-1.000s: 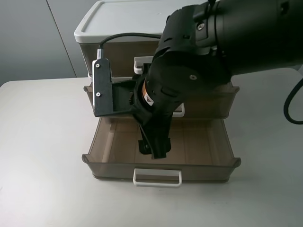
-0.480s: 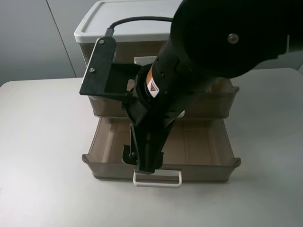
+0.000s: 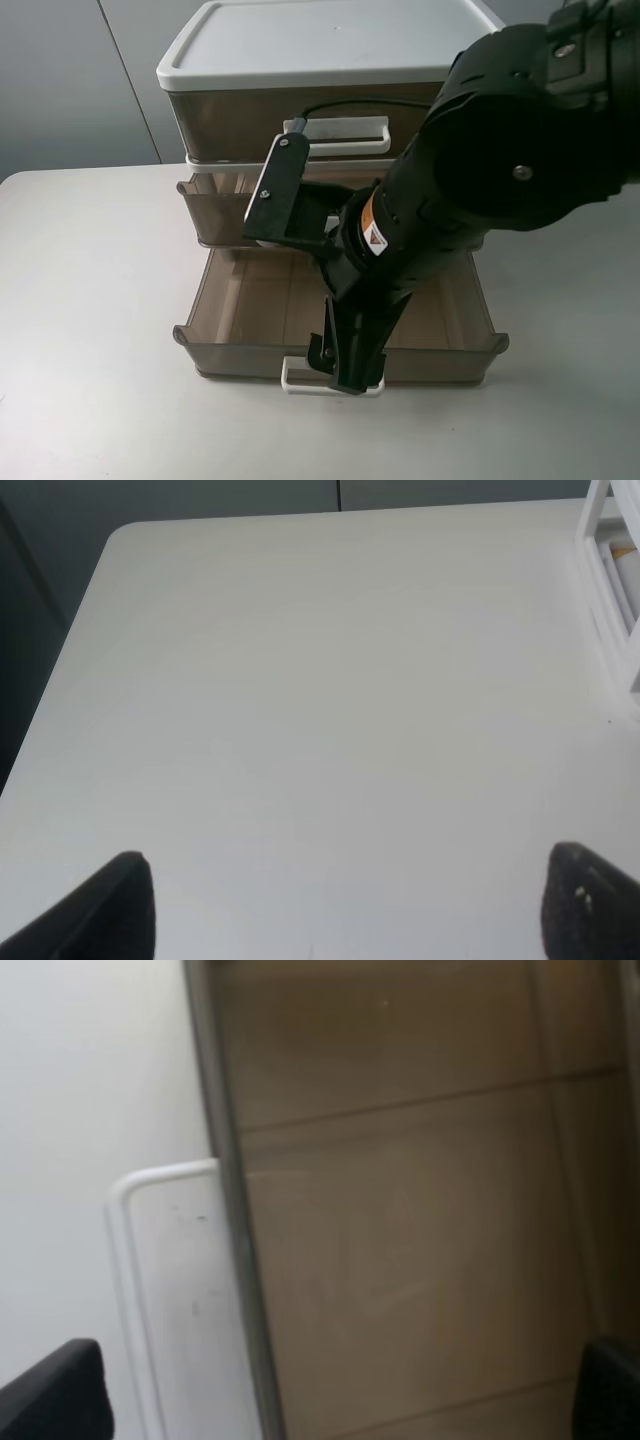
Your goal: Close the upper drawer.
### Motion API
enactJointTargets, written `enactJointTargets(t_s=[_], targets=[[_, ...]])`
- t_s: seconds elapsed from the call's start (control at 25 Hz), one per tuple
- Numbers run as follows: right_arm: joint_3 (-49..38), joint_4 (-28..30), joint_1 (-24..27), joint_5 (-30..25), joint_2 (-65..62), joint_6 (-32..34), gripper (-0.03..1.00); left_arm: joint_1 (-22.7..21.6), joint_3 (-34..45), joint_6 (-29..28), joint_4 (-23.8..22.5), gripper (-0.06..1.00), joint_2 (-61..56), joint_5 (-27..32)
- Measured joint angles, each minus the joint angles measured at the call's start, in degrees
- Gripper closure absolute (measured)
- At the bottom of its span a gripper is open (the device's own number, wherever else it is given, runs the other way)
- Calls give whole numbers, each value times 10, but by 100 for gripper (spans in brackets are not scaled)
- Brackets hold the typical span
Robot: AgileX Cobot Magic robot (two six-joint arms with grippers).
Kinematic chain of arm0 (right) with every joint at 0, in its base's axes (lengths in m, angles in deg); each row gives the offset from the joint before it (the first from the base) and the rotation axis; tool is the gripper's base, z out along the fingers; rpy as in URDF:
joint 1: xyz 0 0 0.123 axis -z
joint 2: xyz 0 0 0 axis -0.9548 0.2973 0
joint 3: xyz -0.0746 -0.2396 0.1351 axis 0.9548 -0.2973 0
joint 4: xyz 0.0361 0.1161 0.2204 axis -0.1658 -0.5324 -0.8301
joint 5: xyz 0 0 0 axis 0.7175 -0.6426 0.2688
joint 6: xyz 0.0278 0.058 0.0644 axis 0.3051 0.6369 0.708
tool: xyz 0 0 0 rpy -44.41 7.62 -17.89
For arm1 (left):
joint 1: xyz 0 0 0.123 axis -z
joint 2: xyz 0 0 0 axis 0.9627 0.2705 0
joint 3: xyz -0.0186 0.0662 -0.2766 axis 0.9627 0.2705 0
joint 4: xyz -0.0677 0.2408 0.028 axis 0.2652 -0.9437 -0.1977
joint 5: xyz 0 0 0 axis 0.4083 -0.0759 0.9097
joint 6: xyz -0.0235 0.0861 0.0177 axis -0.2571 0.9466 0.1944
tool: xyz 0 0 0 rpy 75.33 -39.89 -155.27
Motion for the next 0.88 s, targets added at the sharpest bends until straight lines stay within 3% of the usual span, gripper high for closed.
enactJointTargets(t_s=[0.88], targets=[[-13, 42, 31, 67, 13, 9, 27, 0, 0, 2, 0, 20, 0, 0]])
